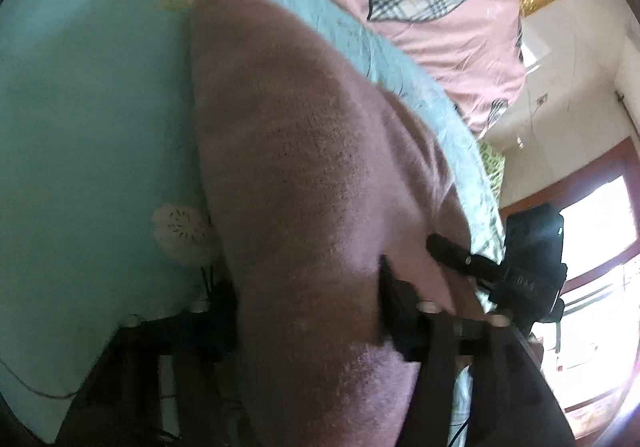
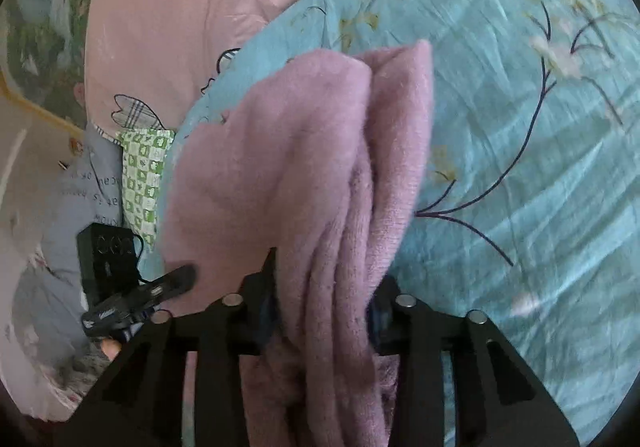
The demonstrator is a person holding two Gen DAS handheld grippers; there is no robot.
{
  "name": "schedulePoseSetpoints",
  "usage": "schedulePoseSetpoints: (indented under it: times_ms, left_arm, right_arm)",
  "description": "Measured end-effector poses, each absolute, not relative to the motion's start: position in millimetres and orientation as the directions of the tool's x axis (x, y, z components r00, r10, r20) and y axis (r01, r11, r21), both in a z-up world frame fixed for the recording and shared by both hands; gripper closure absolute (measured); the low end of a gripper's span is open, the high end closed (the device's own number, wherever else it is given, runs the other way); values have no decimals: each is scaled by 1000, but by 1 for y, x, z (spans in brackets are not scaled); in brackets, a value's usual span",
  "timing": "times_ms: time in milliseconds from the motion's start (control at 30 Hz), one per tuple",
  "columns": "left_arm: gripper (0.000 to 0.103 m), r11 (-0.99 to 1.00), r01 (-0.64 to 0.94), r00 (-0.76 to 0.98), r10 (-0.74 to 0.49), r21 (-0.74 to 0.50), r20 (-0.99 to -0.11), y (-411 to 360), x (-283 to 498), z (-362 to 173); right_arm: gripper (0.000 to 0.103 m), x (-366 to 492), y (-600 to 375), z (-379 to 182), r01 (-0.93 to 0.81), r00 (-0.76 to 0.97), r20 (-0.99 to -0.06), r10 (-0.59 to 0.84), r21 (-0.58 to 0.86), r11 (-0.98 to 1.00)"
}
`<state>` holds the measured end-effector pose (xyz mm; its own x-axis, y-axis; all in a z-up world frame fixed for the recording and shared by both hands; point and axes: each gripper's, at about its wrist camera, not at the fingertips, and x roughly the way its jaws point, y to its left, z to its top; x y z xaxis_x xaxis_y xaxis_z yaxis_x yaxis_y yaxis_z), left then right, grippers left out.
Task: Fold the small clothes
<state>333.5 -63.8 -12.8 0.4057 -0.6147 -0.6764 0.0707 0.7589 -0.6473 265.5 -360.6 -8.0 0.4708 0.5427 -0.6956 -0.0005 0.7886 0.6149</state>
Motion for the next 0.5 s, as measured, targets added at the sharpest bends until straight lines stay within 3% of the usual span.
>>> schedulePoseSetpoints:
  times_ms: [233,500]
  left_arm:
    - [61,780,92,490,-576,-619,-654,-24,280,23]
    - [61,824,29,571,-479,-566,-667,65,207,53]
  right_arm:
    - [74,240,-317,29,-76,517,-639,569,628,774]
    - [74,226,-221,33,-209,457,-566,686,681,701]
